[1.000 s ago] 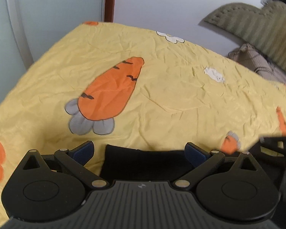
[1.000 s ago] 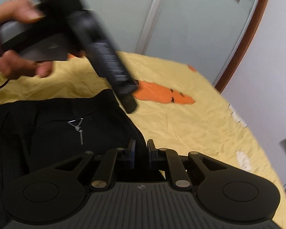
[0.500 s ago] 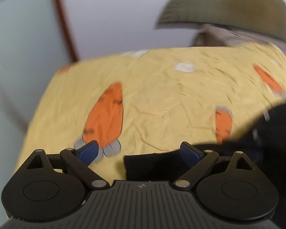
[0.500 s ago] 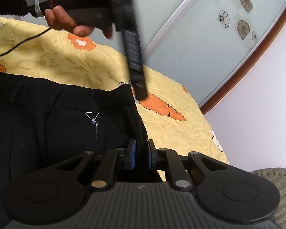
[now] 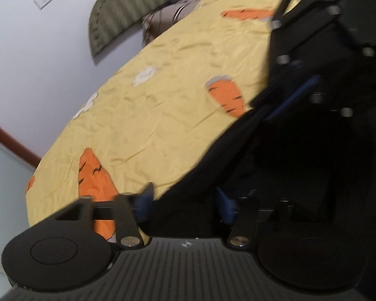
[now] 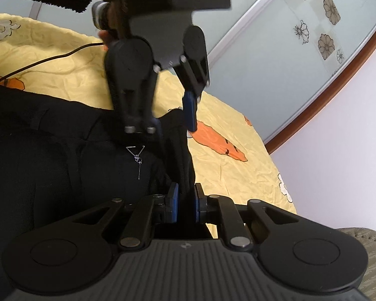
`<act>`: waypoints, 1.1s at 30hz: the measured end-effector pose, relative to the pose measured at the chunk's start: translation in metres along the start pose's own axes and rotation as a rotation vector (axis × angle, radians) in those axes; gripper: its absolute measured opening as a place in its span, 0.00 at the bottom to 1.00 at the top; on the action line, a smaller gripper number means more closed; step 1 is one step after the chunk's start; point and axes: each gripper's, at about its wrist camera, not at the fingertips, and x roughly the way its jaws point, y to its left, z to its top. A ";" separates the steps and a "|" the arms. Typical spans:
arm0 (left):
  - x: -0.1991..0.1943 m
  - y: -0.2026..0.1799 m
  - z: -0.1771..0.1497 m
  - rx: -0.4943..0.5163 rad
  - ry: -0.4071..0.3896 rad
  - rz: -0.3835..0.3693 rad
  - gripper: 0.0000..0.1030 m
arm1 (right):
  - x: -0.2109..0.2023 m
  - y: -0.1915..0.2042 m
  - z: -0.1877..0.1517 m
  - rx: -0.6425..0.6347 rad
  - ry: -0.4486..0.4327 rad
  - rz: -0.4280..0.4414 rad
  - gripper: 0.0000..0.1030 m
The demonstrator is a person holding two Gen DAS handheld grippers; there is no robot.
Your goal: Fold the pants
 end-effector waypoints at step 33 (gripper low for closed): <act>-0.122 -0.161 -0.073 0.149 -0.094 0.252 0.18 | -0.107 0.134 0.036 -0.057 -0.051 0.013 0.10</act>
